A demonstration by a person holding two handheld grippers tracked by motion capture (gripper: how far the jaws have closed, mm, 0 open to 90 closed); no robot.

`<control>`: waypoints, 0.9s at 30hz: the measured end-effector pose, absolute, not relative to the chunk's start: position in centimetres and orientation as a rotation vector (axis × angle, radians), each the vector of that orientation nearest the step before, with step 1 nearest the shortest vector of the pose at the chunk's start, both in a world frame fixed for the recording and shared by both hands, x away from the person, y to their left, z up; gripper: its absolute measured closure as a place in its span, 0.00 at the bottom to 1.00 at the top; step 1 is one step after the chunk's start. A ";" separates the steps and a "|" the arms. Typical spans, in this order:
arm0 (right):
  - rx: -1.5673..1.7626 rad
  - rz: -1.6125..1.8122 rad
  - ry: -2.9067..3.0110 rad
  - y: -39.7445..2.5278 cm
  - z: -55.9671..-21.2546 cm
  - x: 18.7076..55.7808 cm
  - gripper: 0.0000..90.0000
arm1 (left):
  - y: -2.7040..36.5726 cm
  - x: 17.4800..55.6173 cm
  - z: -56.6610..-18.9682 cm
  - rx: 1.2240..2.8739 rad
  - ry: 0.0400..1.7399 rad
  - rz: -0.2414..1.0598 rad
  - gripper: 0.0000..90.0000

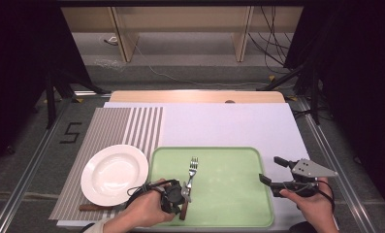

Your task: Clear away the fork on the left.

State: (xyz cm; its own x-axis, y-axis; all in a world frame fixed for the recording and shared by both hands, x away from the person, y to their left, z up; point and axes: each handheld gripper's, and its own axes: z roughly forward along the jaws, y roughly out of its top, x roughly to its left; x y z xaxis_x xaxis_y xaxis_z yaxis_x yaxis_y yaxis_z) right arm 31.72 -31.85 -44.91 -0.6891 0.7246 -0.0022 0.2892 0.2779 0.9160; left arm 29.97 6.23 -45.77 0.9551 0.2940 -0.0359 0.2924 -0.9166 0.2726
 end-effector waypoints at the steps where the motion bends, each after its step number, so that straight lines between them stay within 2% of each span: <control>1: 0.913 1.392 2.132 -31.8 -44.9 31.7 0.19 | 6.1 29.9 -45.8 2.826 0.431 0.007 0.99; 27: 0.912 1.392 2.132 -31.8 -44.9 31.7 0.19 | 5.1 29.4 -45.9 2.776 0.395 0.008 0.98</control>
